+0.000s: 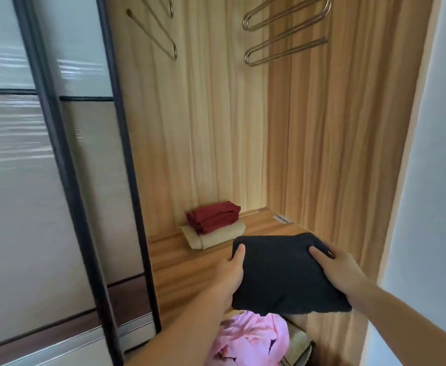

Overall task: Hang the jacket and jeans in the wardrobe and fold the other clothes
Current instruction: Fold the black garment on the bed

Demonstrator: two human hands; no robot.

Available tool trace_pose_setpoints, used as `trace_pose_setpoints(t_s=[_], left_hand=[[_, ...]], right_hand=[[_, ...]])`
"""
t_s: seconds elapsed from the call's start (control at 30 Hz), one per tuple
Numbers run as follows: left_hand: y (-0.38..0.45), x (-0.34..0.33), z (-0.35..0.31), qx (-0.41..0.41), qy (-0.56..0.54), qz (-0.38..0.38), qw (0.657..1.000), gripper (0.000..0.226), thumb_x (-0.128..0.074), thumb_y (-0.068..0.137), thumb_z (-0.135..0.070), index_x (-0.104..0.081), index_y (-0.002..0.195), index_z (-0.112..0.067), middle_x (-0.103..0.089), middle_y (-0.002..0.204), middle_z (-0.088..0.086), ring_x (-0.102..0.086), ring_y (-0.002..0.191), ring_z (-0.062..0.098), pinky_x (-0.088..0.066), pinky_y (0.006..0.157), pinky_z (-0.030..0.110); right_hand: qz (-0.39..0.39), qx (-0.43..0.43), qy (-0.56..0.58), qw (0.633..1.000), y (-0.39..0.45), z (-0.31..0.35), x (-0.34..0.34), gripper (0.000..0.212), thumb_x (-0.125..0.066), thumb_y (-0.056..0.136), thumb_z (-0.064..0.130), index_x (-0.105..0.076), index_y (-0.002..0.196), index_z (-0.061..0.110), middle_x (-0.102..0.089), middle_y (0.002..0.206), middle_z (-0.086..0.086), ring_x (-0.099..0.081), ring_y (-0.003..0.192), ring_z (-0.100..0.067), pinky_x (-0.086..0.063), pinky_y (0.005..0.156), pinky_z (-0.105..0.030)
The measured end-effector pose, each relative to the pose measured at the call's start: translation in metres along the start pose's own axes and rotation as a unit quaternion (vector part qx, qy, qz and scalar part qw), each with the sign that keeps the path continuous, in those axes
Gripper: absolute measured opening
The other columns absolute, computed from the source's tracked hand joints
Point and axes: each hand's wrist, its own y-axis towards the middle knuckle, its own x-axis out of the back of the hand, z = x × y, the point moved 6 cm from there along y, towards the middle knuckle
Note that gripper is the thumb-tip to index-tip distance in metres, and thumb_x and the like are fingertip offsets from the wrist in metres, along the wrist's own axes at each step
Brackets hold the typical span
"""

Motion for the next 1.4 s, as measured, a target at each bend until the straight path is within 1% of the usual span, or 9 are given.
trace_pose_setpoints(t_s=[0.17, 0.3, 0.4, 0.57, 0.8, 0.9, 0.97, 1.17, 1.4], left_hand=[[0.061, -0.002, -0.017, 0.03, -0.042, -0.043, 0.998, 0.051, -0.051, 0.091, -0.062, -0.061, 0.117, -0.019, -0.065, 0.113, 0.003, -0.062, 0.1, 0.025, -0.053, 0.08, 0.037], [0.129, 0.004, -0.039, 0.023, -0.088, -0.087, 0.992, 0.048, -0.055, 0.089, -0.06, -0.061, 0.118, -0.022, -0.064, 0.116, 0.005, -0.063, 0.101, 0.029, -0.054, 0.09, 0.046], [0.184, 0.011, -0.06, 0.012, -0.119, -0.11, 0.987, 0.055, -0.053, 0.092, -0.058, -0.056, 0.129, -0.017, -0.062, 0.12, 0.006, -0.06, 0.105, 0.029, -0.051, 0.096, 0.047], [0.272, 0.043, -0.092, 0.059, -0.195, -0.118, 0.972, 0.079, -0.067, 0.073, -0.066, -0.048, 0.133, -0.018, -0.06, 0.124, 0.013, -0.061, 0.106, 0.038, -0.054, 0.087, 0.056], [0.347, 0.088, -0.126, -0.012, -0.23, -0.146, 0.962, 0.026, -0.058, 0.089, -0.031, -0.063, 0.109, -0.014, -0.068, 0.104, 0.01, -0.065, 0.094, 0.028, -0.055, 0.081, 0.038], [0.374, 0.099, -0.101, 0.017, -0.201, -0.184, 0.962, 0.027, -0.058, 0.092, -0.024, -0.06, 0.114, -0.01, -0.067, 0.1, 0.011, -0.065, 0.09, 0.028, -0.055, 0.07, 0.035], [0.386, 0.101, -0.072, 0.055, -0.171, -0.197, 0.964, 0.029, -0.06, 0.095, -0.023, -0.056, 0.118, -0.006, -0.065, 0.098, 0.011, -0.064, 0.085, 0.027, -0.054, 0.062, 0.033], [0.409, 0.106, -0.03, 0.069, -0.154, -0.177, 0.97, 0.034, -0.062, 0.095, -0.031, -0.058, 0.121, -0.01, -0.068, 0.11, 0.012, -0.068, 0.096, 0.029, -0.058, 0.081, 0.039], [0.401, 0.115, -0.032, 0.013, -0.023, -0.25, 0.968, 0.041, -0.063, 0.092, -0.04, -0.059, 0.122, -0.012, -0.065, 0.105, 0.002, -0.064, 0.1, 0.025, -0.054, 0.093, 0.043]], right_hand=[[0.055, 0.022, 0.013, 0.998, 0.095, -0.008, -0.036, 0.018, -0.057, 0.095, 0.03, -0.068, 0.109, 0.025, -0.07, 0.106, 0.002, -0.062, 0.099, -0.016, -0.042, 0.085, -0.03], [0.084, -0.031, 0.031, 0.996, 0.171, -0.004, -0.072, 0.027, -0.057, 0.095, 0.041, -0.063, 0.118, 0.029, -0.064, 0.107, -0.003, -0.06, 0.097, -0.024, -0.048, 0.083, -0.035], [0.143, -0.102, 0.079, 0.981, 0.226, -0.001, -0.104, 0.03, -0.064, 0.089, 0.047, -0.061, 0.111, 0.026, -0.065, 0.107, -0.013, -0.066, 0.091, -0.036, -0.057, 0.061, -0.04], [0.21, -0.085, 0.119, 0.967, 0.324, 0.027, -0.165, 0.034, -0.064, 0.084, 0.027, -0.063, 0.116, 0.015, -0.07, 0.107, -0.018, -0.068, 0.091, -0.037, -0.054, 0.063, -0.037], [0.231, -0.062, 0.197, 0.951, 0.418, 0.059, -0.251, 0.037, -0.059, 0.086, 0.011, -0.061, 0.122, 0.019, -0.063, 0.114, -0.011, -0.063, 0.101, -0.033, -0.058, 0.079, -0.045], [0.205, -0.084, 0.18, 0.958, 0.433, 0.032, -0.28, 0.021, -0.059, 0.091, 0.004, -0.067, 0.102, 0.02, -0.063, 0.102, -0.007, -0.06, 0.089, -0.023, -0.055, 0.07, -0.037], [0.203, -0.108, 0.119, 0.966, 0.432, -0.006, -0.298, 0.024, -0.056, 0.092, 0.003, -0.068, 0.106, 0.018, -0.062, 0.106, -0.008, -0.058, 0.09, -0.021, -0.05, 0.065, -0.03], [0.176, -0.147, 0.103, 0.968, 0.437, -0.05, -0.313, 0.026, -0.055, 0.095, 0.01, -0.066, 0.111, 0.025, -0.06, 0.114, -0.005, -0.056, 0.1, -0.023, -0.05, 0.077, -0.034], [0.176, -0.097, 0.045, 0.978, 0.433, -0.041, -0.309, 0.025, -0.052, 0.096, 0.008, -0.063, 0.113, 0.024, -0.061, 0.107, -0.003, -0.053, 0.081, -0.013, -0.046, 0.061, -0.028]])
